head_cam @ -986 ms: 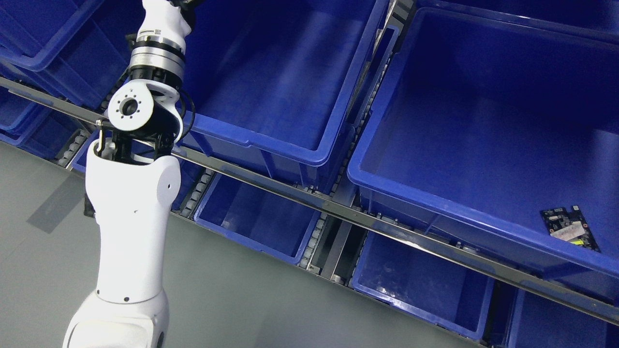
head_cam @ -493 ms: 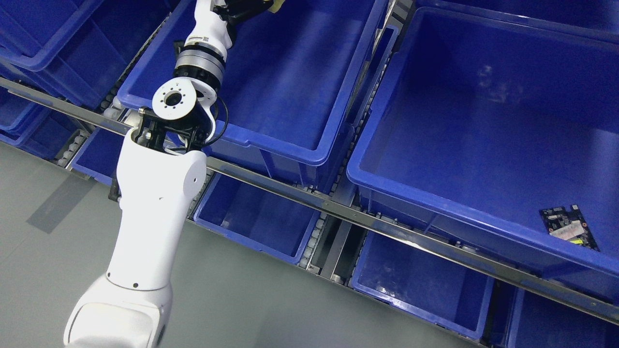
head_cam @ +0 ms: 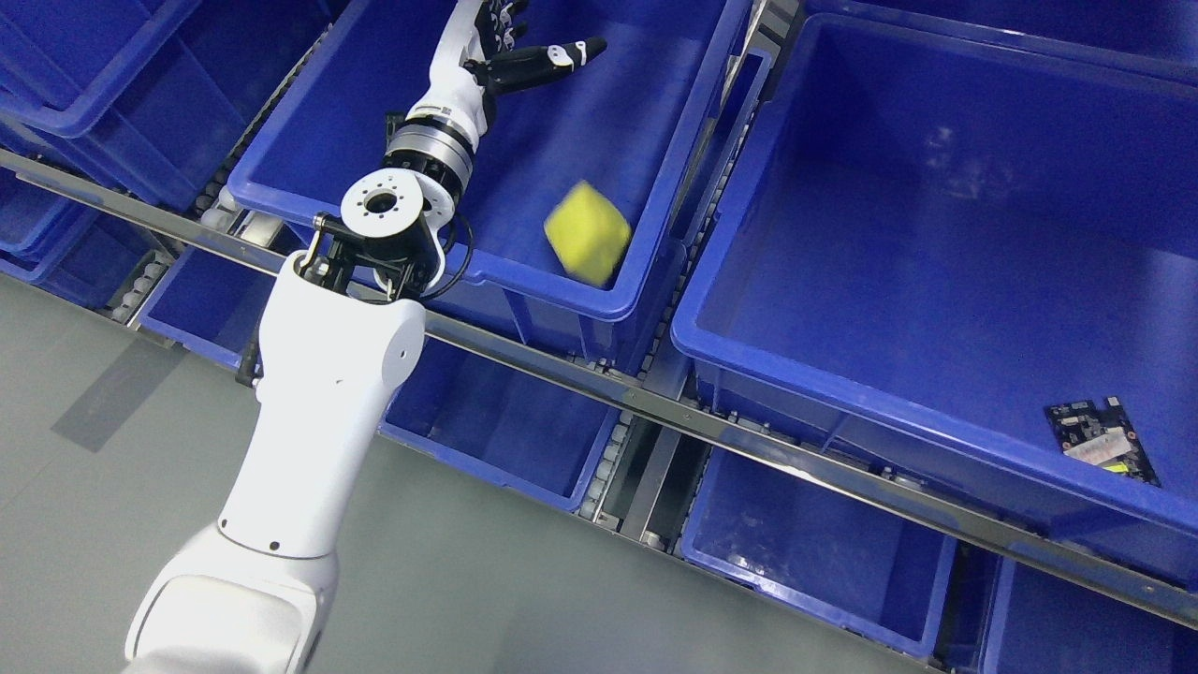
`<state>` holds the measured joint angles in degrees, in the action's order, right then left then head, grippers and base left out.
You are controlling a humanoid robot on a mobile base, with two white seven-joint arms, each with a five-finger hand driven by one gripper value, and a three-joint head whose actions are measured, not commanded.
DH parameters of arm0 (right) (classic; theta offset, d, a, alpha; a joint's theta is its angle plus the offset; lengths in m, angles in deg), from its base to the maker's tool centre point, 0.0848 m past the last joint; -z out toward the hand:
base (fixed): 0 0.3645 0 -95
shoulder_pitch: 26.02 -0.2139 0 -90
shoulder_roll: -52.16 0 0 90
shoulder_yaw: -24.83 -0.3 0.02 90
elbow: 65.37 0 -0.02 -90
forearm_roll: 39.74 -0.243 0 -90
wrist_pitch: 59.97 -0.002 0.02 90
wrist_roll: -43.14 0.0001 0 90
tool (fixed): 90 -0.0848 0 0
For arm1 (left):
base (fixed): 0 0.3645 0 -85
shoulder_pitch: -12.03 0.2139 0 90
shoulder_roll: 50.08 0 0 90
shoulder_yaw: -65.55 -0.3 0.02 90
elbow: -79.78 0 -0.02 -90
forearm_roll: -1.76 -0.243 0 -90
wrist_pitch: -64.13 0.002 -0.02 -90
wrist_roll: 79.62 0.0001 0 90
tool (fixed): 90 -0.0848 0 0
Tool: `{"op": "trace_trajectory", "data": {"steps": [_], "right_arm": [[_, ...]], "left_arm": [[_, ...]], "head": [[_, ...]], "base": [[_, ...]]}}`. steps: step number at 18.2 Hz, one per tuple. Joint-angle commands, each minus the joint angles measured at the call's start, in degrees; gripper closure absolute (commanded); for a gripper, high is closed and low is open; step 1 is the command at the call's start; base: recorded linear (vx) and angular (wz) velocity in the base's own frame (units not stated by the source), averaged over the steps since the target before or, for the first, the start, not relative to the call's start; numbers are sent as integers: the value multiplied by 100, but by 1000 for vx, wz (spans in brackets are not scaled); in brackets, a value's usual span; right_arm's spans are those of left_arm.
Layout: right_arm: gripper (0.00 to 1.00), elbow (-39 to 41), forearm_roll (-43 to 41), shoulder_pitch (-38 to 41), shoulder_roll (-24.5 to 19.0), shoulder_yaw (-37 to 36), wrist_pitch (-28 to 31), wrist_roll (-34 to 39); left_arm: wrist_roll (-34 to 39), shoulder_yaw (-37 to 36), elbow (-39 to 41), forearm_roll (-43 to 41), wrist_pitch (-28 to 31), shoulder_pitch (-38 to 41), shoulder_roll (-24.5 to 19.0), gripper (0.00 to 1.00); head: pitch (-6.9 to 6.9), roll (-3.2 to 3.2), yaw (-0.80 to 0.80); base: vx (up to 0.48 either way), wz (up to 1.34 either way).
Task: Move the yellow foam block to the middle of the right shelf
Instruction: 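Open the left hand to drop the cube into the blue bin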
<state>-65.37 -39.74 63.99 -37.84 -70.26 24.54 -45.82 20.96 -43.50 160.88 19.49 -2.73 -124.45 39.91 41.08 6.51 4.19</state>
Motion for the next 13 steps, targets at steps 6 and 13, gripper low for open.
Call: {"op": "trace_trajectory", "data": {"steps": [6, 13], "right_arm": [[0, 100, 0, -9, 100, 0, -4, 2], [0, 100, 0, -9, 100, 0, -4, 2]], "left_arm": [[-985, 743, 1644, 2, -1786, 481, -100, 0], [-2078, 1598, 1751, 2, -3191, 1833, -904, 0]], "head": [[0, 0, 0], [0, 0, 0]], "base": [[0, 0], [0, 0]]}}
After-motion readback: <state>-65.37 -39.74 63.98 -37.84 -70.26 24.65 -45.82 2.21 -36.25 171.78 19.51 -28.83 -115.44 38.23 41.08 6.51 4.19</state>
